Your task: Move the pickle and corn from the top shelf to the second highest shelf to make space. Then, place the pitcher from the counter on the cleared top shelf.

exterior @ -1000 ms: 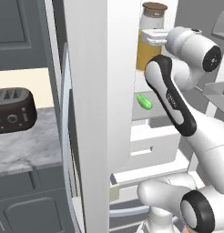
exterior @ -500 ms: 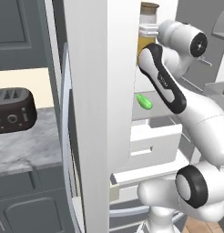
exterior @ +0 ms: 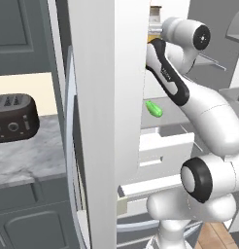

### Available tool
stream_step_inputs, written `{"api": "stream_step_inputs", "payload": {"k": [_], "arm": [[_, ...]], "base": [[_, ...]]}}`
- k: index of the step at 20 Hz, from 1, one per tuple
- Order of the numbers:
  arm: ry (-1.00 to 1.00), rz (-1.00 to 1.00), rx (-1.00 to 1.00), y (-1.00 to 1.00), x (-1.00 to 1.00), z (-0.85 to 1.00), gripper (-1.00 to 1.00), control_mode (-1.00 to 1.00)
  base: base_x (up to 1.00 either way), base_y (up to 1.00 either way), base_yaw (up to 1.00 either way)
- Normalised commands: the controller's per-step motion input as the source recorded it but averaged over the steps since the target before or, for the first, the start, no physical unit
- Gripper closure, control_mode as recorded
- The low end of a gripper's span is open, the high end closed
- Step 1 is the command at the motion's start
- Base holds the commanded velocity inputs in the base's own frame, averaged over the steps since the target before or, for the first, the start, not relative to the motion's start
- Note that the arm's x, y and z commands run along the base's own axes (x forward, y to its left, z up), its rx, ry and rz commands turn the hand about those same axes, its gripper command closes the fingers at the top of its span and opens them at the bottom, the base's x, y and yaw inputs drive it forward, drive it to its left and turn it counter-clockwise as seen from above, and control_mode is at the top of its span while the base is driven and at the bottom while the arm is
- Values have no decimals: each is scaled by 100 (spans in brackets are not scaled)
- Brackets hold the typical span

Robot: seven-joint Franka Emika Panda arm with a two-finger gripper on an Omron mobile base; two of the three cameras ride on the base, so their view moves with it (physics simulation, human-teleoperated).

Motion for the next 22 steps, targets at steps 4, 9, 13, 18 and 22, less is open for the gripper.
{"api": "stream_step_inputs", "payload": {"k": [4,9,13,18,22], "arm": [[-2,0,0,0,54,-10,100,-100],[-13,-1,-1,0,46,-23,100,-100],[-21,-2,-5,3,50,-27,100,-100],[-14,-3,-3,2,66,-15,-100,-100],[-8,-3,0,0,53,0,-100,-100]], "base": [[0,0,0],[0,0,0],[0,0,0],[0,0,0],[0,0,0]]}}
